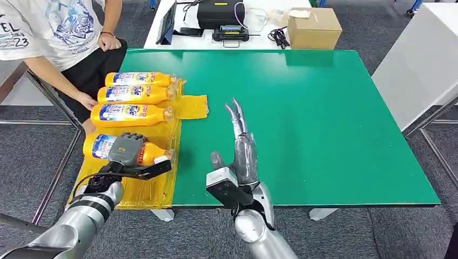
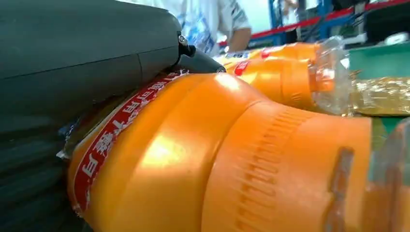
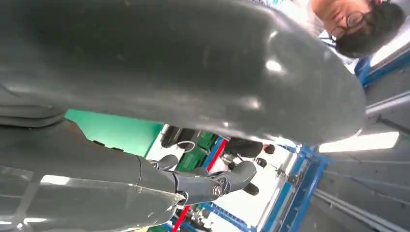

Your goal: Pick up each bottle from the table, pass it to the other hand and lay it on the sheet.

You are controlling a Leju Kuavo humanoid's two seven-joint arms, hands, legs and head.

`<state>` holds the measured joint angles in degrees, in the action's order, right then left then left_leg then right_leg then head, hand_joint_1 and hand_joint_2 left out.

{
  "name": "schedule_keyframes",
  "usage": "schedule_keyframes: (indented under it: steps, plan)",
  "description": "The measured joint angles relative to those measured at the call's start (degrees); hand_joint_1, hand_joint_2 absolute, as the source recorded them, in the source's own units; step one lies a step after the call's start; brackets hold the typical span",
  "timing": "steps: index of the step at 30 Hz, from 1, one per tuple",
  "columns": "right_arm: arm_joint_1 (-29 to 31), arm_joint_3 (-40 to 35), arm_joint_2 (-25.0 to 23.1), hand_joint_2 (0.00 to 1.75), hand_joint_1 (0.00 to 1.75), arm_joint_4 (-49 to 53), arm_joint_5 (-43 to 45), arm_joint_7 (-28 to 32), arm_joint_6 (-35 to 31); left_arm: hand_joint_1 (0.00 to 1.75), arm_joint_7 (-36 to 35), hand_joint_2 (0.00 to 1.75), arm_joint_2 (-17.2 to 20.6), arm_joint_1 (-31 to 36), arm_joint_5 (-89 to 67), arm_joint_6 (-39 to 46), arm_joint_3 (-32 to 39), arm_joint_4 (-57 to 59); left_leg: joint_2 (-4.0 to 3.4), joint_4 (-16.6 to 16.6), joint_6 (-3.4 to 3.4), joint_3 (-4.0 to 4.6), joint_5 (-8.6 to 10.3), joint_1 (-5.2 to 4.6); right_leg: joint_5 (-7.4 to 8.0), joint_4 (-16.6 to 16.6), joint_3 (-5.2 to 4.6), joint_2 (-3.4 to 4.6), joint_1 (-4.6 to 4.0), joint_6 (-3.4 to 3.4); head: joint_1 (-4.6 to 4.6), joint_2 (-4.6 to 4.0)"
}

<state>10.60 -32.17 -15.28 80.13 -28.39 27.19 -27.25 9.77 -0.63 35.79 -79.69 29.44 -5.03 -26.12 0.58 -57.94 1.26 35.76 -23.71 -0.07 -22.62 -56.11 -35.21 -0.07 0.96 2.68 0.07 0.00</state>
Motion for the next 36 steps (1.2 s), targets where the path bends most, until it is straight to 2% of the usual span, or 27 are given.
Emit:
schedule_keyframes:
  steps: [2,3,4,5,9,10,16,22,28,34,36]
  plan:
    - [0.00,-0.24,0.00,0.00,0.00,-0.09,0.00,-0.15,0.35,1.75,0.00,1.75,0.04,0.37,0.78,-0.72,0.59,0.67,-0.01,0.00,0.00,-0.07,0.00,0.00,0.00,0.00,0.07,0.00,0.00,0.00,0.02,0.00]
    - [-0.01,-0.35,0.00,0.00,0.00,-0.15,0.00,-0.15,0.39,1.66,0.09,1.75,0.09,0.47,1.22,-0.85,0.86,0.92,-0.02,0.00,0.00,-0.11,0.00,0.00,0.00,-0.01,0.09,0.01,0.00,0.00,0.02,0.00]
    - [-0.02,-0.44,0.00,0.00,0.00,-0.20,0.00,-0.15,0.52,0.93,0.51,1.75,0.09,0.54,1.95,-1.22,1.05,1.09,-0.02,0.00,0.00,-0.12,0.00,0.00,0.00,-0.01,0.10,0.01,0.00,0.00,0.02,0.00]
    - [-0.02,-0.48,0.00,0.00,0.00,-0.26,0.00,-0.17,0.59,0.00,1.11,1.75,0.09,0.65,2.90,-1.74,1.40,1.31,-0.02,0.00,-0.01,-0.13,0.00,0.00,0.00,-0.01,0.12,0.01,0.00,0.00,0.02,0.00]
    - [-0.01,-0.79,0.00,0.00,0.00,-0.70,0.00,-0.22,1.14,0.00,5.56,1.75,-0.04,1.04,8.64,-6.52,3.68,1.66,-0.02,0.00,-0.01,-0.16,0.00,0.00,0.00,-0.01,0.14,0.01,0.00,0.00,0.02,0.00]
    - [-0.01,-0.87,0.00,0.00,0.00,-0.87,0.00,-0.24,1.22,0.00,7.27,0.00,-0.06,1.23,10.74,-8.73,4.48,1.73,-0.02,0.01,-0.01,-0.16,0.00,0.00,0.00,-0.01,0.14,0.00,0.00,0.00,0.00,0.00]
    - [0.16,-0.94,-0.02,0.00,0.00,-2.12,0.81,-0.28,2.54,0.00,12.29,0.00,-0.42,1.25,17.84,-16.99,7.81,1.81,0.11,0.01,0.00,-0.24,0.01,-0.01,-0.03,0.00,0.27,-0.05,0.01,-0.01,0.02,0.00]
    - [1.26,-0.94,-0.04,0.00,0.00,-4.46,2.43,0.24,3.30,0.00,16.39,0.00,-0.48,1.86,26.27,-32.02,10.23,1.81,0.29,0.04,0.00,-0.56,0.00,-0.01,-0.07,0.01,0.66,-0.19,0.01,-0.04,0.02,0.00]
    - [1.65,-0.94,-0.20,0.00,0.00,-5.84,2.71,0.37,3.32,0.00,17.29,0.00,-0.50,1.79,27.72,-33.73,11.04,1.81,0.28,0.04,-0.02,-0.70,0.02,-0.01,-0.06,0.00,0.76,-0.18,0.00,-0.04,0.02,0.00]
    - [2.26,-0.96,-0.41,0.00,0.00,-7.63,3.76,1.29,3.37,0.00,25.39,0.00,-0.77,0.27,42.38,-45.16,14.58,1.25,0.26,0.04,-0.04,-0.69,0.03,0.01,-0.06,-0.01,0.70,-0.17,0.00,-0.05,0.02,0.00]
    - [2.27,-0.98,-0.52,0.00,0.00,-8.09,3.91,1.42,3.30,0.00,27.39,0.00,-1.49,-1.22,47.33,-41.30,15.65,-0.22,0.24,0.03,-0.04,-0.59,0.04,0.01,-0.06,0.00,0.59,-0.17,0.00,-0.05,0.02,0.00]
